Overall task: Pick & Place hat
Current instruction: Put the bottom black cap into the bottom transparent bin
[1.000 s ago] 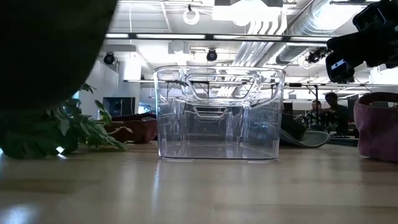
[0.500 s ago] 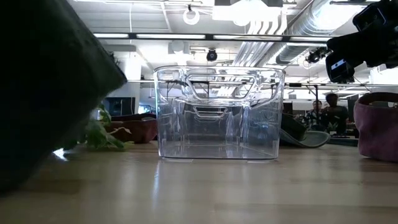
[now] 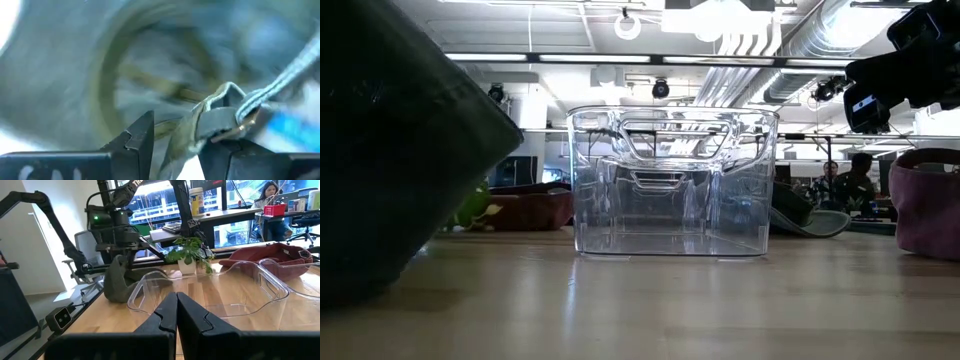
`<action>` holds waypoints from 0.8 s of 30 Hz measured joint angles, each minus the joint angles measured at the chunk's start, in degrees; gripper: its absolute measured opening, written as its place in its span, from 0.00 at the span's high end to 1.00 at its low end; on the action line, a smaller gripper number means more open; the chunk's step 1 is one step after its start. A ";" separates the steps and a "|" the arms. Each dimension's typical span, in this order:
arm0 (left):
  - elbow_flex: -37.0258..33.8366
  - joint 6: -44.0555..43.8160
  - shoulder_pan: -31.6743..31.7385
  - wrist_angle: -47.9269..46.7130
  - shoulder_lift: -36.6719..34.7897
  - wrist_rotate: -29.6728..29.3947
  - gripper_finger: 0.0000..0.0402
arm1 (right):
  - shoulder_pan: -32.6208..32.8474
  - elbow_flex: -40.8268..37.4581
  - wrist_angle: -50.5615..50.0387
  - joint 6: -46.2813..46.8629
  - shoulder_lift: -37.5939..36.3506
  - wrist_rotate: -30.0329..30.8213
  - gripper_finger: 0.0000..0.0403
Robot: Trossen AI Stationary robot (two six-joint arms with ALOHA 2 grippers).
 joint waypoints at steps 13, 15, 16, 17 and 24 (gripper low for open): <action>-0.02 -9.48 1.17 -5.10 -2.74 13.05 0.67 | 0.00 -0.01 0.00 0.00 0.00 0.01 1.00; -0.04 -10.25 1.13 -5.30 -4.44 15.02 0.65 | 0.01 0.00 0.00 0.00 0.00 -0.01 1.00; -0.03 -11.10 1.13 -5.18 -5.60 16.11 0.63 | 0.00 -0.01 0.02 0.00 0.00 0.00 1.00; -0.02 -11.99 1.15 -5.10 -6.97 17.20 0.61 | 0.01 0.00 0.00 0.00 0.00 0.01 1.00; 0.02 -16.53 -1.24 -1.62 -17.01 20.51 0.54 | 0.02 -0.01 0.02 0.00 0.00 0.01 1.00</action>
